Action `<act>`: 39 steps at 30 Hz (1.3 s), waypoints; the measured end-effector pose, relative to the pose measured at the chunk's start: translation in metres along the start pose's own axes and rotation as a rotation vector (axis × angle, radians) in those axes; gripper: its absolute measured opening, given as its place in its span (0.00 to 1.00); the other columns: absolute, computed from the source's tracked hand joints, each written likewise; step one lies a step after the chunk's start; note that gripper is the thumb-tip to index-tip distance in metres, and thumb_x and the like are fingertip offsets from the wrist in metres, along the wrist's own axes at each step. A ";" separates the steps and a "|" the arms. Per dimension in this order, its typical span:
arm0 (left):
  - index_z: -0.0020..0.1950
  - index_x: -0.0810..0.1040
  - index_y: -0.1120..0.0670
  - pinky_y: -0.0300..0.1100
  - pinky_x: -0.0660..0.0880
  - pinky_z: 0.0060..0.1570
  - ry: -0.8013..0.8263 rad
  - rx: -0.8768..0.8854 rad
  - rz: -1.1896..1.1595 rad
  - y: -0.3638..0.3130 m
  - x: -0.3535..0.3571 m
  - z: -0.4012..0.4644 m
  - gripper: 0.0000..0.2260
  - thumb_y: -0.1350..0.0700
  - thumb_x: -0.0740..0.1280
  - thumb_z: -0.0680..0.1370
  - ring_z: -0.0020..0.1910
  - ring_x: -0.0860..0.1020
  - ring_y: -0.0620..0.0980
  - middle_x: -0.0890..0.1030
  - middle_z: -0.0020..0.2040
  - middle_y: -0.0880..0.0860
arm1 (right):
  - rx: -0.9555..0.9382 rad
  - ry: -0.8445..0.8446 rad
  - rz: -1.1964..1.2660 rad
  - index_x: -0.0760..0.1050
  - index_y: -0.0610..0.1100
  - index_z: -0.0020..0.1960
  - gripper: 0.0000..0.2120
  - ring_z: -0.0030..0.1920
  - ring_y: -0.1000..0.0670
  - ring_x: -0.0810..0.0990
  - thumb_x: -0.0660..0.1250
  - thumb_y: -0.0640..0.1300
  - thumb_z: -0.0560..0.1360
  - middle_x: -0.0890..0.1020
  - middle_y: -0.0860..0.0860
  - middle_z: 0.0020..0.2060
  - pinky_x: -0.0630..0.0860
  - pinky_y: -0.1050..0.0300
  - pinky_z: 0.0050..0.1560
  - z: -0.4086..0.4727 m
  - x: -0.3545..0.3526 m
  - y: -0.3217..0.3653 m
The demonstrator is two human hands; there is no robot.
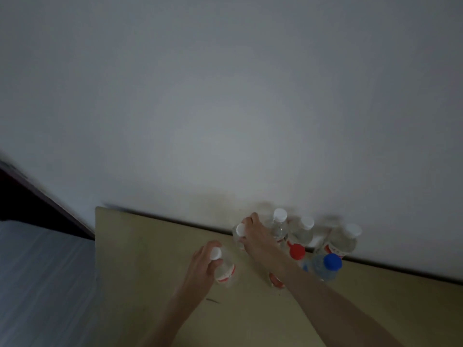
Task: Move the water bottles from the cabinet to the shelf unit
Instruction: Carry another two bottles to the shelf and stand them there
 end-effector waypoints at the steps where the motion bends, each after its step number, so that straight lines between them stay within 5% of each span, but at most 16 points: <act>1: 0.56 0.75 0.54 0.35 0.66 0.51 -0.004 -0.001 0.004 0.002 -0.004 -0.002 0.22 0.44 0.56 0.68 0.50 0.76 0.49 0.80 0.51 0.55 | 0.006 -0.010 -0.017 0.66 0.37 0.59 0.15 0.55 0.42 0.74 0.63 0.41 0.75 0.68 0.42 0.59 0.70 0.53 0.50 -0.003 0.002 0.002; 5: 0.57 0.75 0.58 0.35 0.65 0.52 -0.085 -0.023 -0.075 0.004 -0.035 -0.013 0.21 0.46 0.58 0.71 0.52 0.76 0.53 0.78 0.50 0.52 | 0.046 -0.057 -0.048 0.67 0.36 0.59 0.19 0.57 0.43 0.73 0.63 0.49 0.76 0.69 0.43 0.58 0.69 0.52 0.55 -0.028 0.003 0.011; 9: 0.56 0.71 0.47 0.45 0.71 0.55 -0.112 -0.020 -0.288 0.009 -0.065 -0.026 0.20 0.43 0.65 0.67 0.53 0.77 0.52 0.79 0.50 0.49 | 0.082 -0.159 -0.041 0.67 0.39 0.61 0.22 0.60 0.45 0.72 0.59 0.55 0.76 0.71 0.44 0.59 0.71 0.52 0.58 -0.072 0.004 0.027; 12: 0.52 0.71 0.38 0.43 0.72 0.55 -0.075 0.055 -0.340 0.014 -0.083 -0.038 0.17 0.39 0.63 0.64 0.51 0.78 0.44 0.80 0.48 0.39 | 0.129 -0.269 0.109 0.67 0.41 0.61 0.22 0.59 0.44 0.74 0.60 0.56 0.75 0.73 0.44 0.59 0.72 0.50 0.59 -0.110 0.011 0.041; 16: 0.50 0.73 0.41 0.38 0.72 0.52 0.064 0.157 -0.419 0.004 -0.096 -0.061 0.15 0.40 0.64 0.66 0.51 0.77 0.41 0.79 0.48 0.41 | 0.248 -0.371 0.351 0.70 0.44 0.54 0.15 0.48 0.48 0.78 0.65 0.53 0.74 0.79 0.46 0.49 0.76 0.49 0.51 -0.167 0.018 0.064; 22: 0.51 0.72 0.42 0.31 0.71 0.48 0.318 0.241 -0.488 -0.024 -0.080 -0.109 0.08 0.47 0.66 0.73 0.48 0.76 0.34 0.79 0.51 0.44 | 0.453 -0.543 0.364 0.70 0.45 0.59 0.20 0.51 0.44 0.79 0.64 0.55 0.73 0.81 0.45 0.51 0.76 0.47 0.50 -0.267 0.038 0.079; 28: 0.51 0.72 0.43 0.29 0.69 0.46 0.589 0.330 -0.447 -0.053 -0.036 -0.183 0.09 0.58 0.61 0.78 0.50 0.75 0.41 0.77 0.50 0.45 | 0.703 -0.807 0.432 0.73 0.45 0.54 0.14 0.47 0.50 0.78 0.65 0.53 0.74 0.80 0.51 0.45 0.72 0.58 0.46 -0.386 0.056 0.082; 31: 0.50 0.73 0.45 0.25 0.70 0.42 0.731 0.399 -0.420 -0.067 -0.009 -0.229 0.04 0.53 0.63 0.77 0.45 0.76 0.39 0.78 0.47 0.47 | 0.809 -0.972 0.510 0.72 0.46 0.53 0.11 0.41 0.52 0.78 0.65 0.51 0.74 0.80 0.52 0.41 0.72 0.61 0.42 -0.454 0.078 0.086; 35: 0.49 0.73 0.47 0.30 0.70 0.40 0.953 0.508 -0.358 -0.082 0.023 -0.305 0.11 0.45 0.60 0.70 0.40 0.76 0.39 0.80 0.43 0.48 | 0.982 -1.141 0.559 0.72 0.47 0.53 0.12 0.43 0.48 0.81 0.64 0.53 0.74 0.82 0.49 0.43 0.76 0.49 0.46 -0.552 0.127 0.096; 39: 0.48 0.73 0.45 0.38 0.71 0.43 1.132 0.593 -0.300 -0.084 0.048 -0.402 0.17 0.36 0.60 0.67 0.40 0.77 0.43 0.80 0.41 0.50 | 1.132 -1.289 0.552 0.71 0.53 0.46 0.05 0.43 0.45 0.81 0.65 0.52 0.74 0.81 0.49 0.41 0.74 0.50 0.46 -0.657 0.179 0.132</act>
Point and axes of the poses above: each hand's wrist, its own z-axis towards the middle knuckle, its own x-axis out of the palm, y = z × x, the point moved 3 cm from there along z, towards the middle knuckle
